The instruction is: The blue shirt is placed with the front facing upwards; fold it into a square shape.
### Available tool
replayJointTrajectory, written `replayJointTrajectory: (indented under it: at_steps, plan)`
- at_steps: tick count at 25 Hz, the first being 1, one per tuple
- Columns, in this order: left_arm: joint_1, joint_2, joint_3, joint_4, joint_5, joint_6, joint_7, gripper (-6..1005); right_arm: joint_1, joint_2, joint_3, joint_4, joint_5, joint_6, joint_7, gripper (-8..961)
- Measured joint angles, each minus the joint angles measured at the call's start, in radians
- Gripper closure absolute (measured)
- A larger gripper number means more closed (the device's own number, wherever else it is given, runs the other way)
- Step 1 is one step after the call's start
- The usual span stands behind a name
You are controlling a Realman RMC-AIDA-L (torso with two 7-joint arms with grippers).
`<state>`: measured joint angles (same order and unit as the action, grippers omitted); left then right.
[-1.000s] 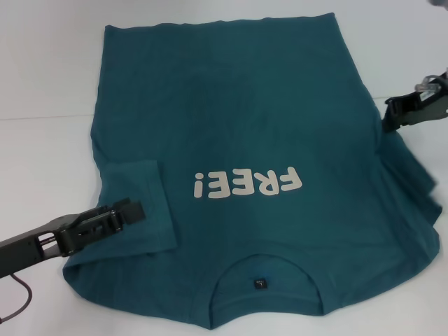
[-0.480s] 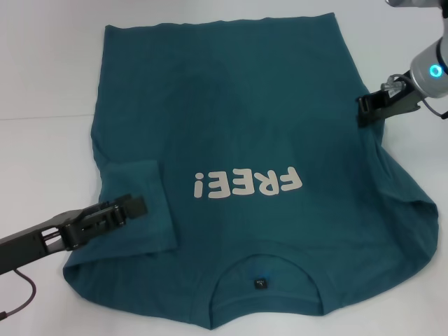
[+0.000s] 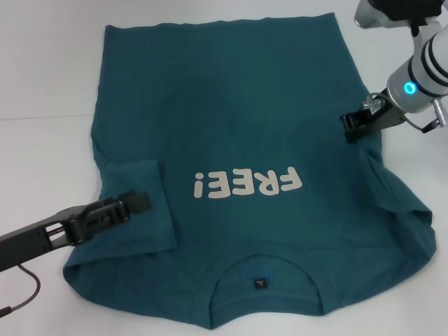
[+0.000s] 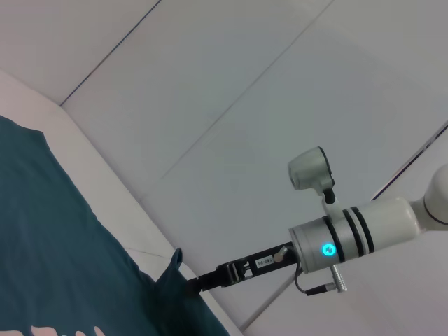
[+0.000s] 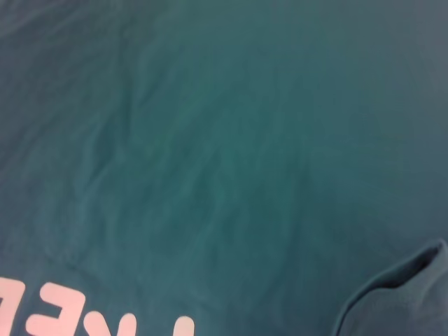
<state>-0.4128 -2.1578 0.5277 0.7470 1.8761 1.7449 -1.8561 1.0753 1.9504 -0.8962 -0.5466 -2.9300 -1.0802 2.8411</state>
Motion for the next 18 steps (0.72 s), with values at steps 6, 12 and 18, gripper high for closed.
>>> replayJointTrajectory:
  at_steps: [6, 12, 18]
  plan:
    - [-0.012, -0.003, 0.002, 0.0, 0.0, -0.006, 0.0, 308, 0.001, 0.001, -0.096, 0.024, -0.002, 0.024, 0.058, 944]
    - [-0.019, -0.004, 0.005, -0.02, 0.0, -0.015, 0.0, 309, -0.003, 0.004, -0.128, 0.04, -0.002, 0.057, 0.077, 944]
    - [-0.034, -0.004, 0.004, -0.028, 0.0, -0.031, 0.0, 309, 0.0, 0.012, -0.147, 0.09, -0.001, 0.103, 0.1, 944]
